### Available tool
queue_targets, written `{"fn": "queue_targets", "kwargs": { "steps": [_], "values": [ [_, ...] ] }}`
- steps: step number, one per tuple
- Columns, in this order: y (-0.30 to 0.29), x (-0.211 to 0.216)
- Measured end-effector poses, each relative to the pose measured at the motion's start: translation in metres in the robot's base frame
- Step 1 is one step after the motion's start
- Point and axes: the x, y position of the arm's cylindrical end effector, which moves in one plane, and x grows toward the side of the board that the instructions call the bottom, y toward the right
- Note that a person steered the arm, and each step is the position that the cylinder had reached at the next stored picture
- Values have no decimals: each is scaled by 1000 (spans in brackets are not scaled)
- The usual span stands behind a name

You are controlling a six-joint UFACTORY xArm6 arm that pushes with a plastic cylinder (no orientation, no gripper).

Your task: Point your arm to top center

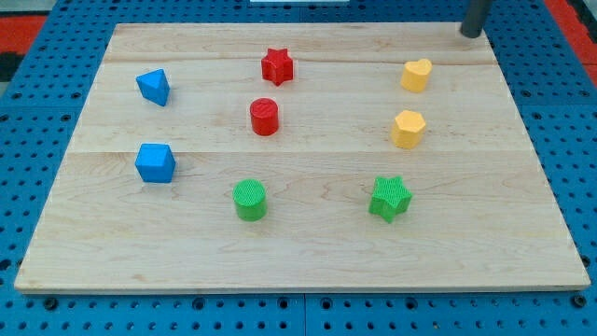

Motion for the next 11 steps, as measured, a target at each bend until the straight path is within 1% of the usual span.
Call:
{"fn": "queue_targets", "kwargs": {
  "steps": [1, 2, 5, 11],
  "values": [
    [-7, -7],
    [-41, -12],
    [-119, -12],
    [-331, -11]
  ]
}}
